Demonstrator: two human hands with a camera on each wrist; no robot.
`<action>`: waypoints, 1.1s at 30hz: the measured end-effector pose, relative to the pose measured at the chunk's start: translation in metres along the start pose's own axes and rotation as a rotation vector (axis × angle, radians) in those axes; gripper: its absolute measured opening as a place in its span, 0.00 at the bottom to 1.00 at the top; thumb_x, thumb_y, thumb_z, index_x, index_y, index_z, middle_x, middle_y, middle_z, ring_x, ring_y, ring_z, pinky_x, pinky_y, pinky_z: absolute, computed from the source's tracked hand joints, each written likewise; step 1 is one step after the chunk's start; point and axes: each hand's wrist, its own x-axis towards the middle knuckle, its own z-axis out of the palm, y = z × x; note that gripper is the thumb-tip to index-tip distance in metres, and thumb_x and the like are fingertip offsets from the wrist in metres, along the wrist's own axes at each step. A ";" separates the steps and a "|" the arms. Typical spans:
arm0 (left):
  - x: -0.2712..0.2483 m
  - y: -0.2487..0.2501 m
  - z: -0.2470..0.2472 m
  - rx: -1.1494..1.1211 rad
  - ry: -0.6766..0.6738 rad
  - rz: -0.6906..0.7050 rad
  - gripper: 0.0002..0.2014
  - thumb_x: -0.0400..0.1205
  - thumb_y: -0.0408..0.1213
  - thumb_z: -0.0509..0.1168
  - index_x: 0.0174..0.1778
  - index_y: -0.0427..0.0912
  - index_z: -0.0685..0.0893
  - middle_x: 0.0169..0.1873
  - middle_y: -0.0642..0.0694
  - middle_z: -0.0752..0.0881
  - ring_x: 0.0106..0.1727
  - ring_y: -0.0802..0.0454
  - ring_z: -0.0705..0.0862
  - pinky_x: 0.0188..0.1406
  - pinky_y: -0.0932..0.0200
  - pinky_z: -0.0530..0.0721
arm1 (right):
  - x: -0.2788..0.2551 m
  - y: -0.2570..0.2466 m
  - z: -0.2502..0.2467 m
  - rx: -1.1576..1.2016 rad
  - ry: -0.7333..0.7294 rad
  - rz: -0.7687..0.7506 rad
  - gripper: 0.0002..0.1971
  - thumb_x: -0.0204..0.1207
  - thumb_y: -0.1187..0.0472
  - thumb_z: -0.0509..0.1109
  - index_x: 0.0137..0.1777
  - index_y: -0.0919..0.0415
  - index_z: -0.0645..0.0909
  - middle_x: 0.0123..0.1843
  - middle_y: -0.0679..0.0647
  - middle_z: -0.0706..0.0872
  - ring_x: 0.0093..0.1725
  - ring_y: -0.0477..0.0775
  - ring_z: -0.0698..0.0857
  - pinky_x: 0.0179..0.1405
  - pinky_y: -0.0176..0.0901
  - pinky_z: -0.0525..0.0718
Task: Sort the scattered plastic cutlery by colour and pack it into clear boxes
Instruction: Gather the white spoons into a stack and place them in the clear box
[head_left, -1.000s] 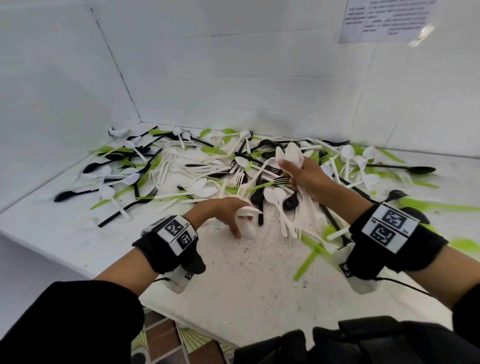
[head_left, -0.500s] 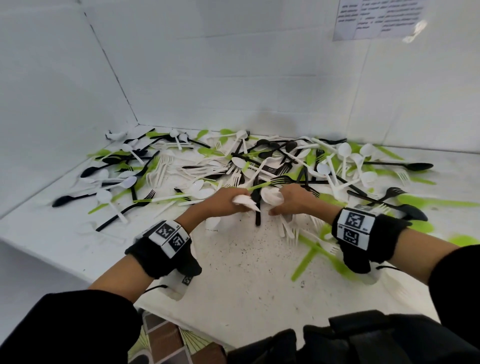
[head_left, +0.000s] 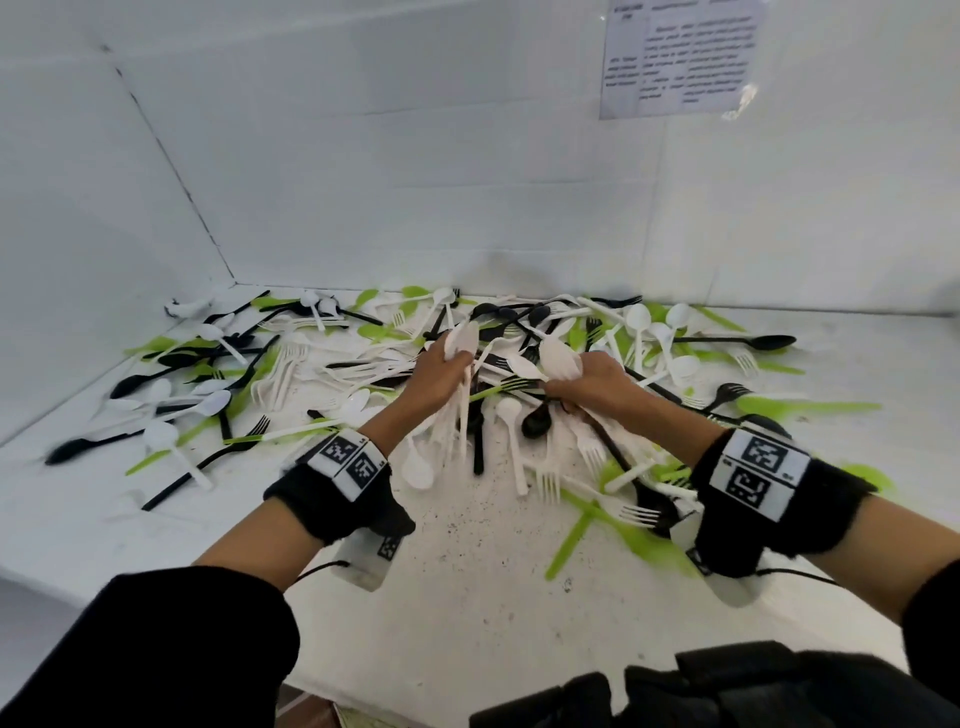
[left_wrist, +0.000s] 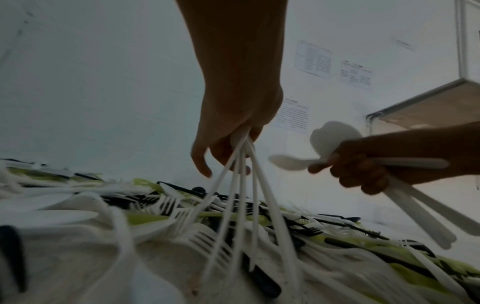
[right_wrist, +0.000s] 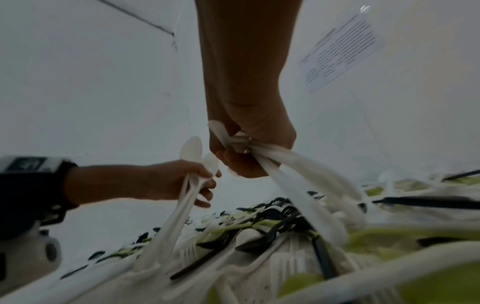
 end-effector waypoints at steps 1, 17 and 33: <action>0.000 0.004 0.006 -0.001 -0.016 -0.002 0.15 0.81 0.31 0.58 0.64 0.38 0.77 0.43 0.35 0.84 0.35 0.47 0.83 0.37 0.61 0.82 | -0.003 0.002 -0.008 0.093 0.022 -0.006 0.11 0.71 0.63 0.71 0.29 0.62 0.77 0.23 0.54 0.81 0.20 0.50 0.76 0.22 0.37 0.75; 0.027 -0.011 0.075 0.903 -0.246 -0.001 0.23 0.78 0.39 0.69 0.62 0.26 0.75 0.61 0.31 0.80 0.62 0.37 0.79 0.54 0.52 0.75 | -0.025 0.038 -0.098 0.456 0.382 0.017 0.08 0.73 0.65 0.73 0.39 0.62 0.76 0.29 0.55 0.76 0.22 0.49 0.74 0.19 0.36 0.76; 0.025 0.014 0.084 0.305 0.015 0.214 0.08 0.81 0.30 0.61 0.54 0.33 0.80 0.43 0.35 0.83 0.36 0.37 0.87 0.34 0.43 0.86 | 0.017 0.094 -0.090 -0.061 0.125 0.167 0.16 0.68 0.59 0.77 0.31 0.61 0.71 0.30 0.56 0.77 0.25 0.50 0.78 0.13 0.31 0.74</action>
